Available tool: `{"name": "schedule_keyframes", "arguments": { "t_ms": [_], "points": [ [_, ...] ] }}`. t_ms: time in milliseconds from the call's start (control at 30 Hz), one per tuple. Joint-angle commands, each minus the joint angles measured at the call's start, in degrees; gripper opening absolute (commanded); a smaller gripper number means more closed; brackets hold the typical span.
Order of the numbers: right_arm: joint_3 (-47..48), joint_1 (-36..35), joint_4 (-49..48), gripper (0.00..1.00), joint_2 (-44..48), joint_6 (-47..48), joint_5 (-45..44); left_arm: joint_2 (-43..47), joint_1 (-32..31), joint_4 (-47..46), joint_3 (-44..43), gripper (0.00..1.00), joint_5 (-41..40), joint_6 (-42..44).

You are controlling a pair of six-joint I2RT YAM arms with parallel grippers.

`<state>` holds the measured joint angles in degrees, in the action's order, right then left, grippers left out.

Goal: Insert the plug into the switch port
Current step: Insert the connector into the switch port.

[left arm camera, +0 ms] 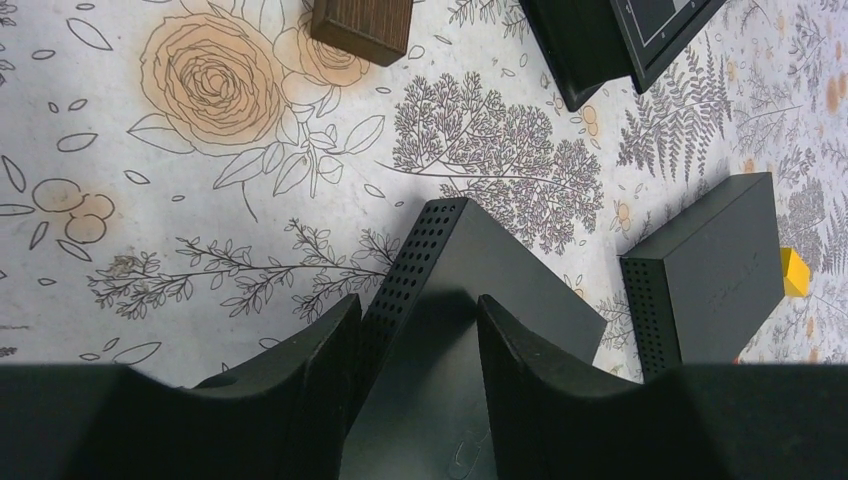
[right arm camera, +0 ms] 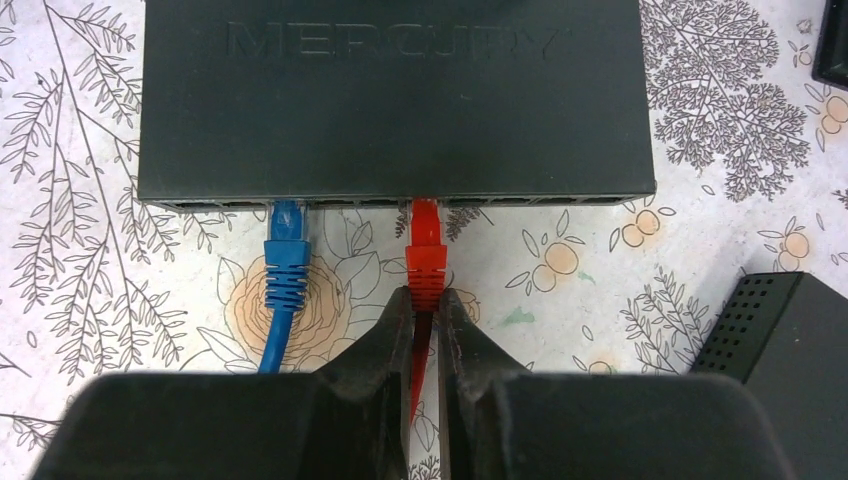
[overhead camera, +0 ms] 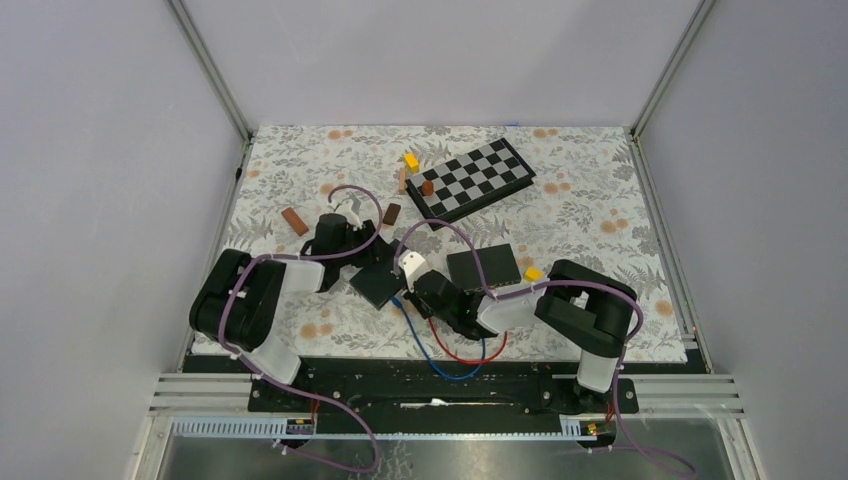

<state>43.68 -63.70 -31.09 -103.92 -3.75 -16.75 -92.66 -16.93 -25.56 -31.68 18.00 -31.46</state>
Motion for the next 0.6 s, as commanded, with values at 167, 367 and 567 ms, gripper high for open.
{"name": "schedule_keyframes", "arguments": {
  "t_ms": [167, 367, 567],
  "points": [
    [2.0, 1.6, -8.3, 0.0, -1.1, 5.8, -2.8, -3.6, -4.4, 10.6, 0.2, 0.41, 2.5, 1.1],
    [-0.1, 4.4, -10.7, 0.0, 1.3, 9.2, 5.8, -4.0, -5.4, 11.4, -0.4, 0.45, 3.0, 2.0],
    [-1.4, 7.2, -10.9, 0.0, 3.0, 10.3, 10.0, -4.1, -5.5, 13.2, -0.6, 0.46, 1.7, 1.1]
  ]
}}
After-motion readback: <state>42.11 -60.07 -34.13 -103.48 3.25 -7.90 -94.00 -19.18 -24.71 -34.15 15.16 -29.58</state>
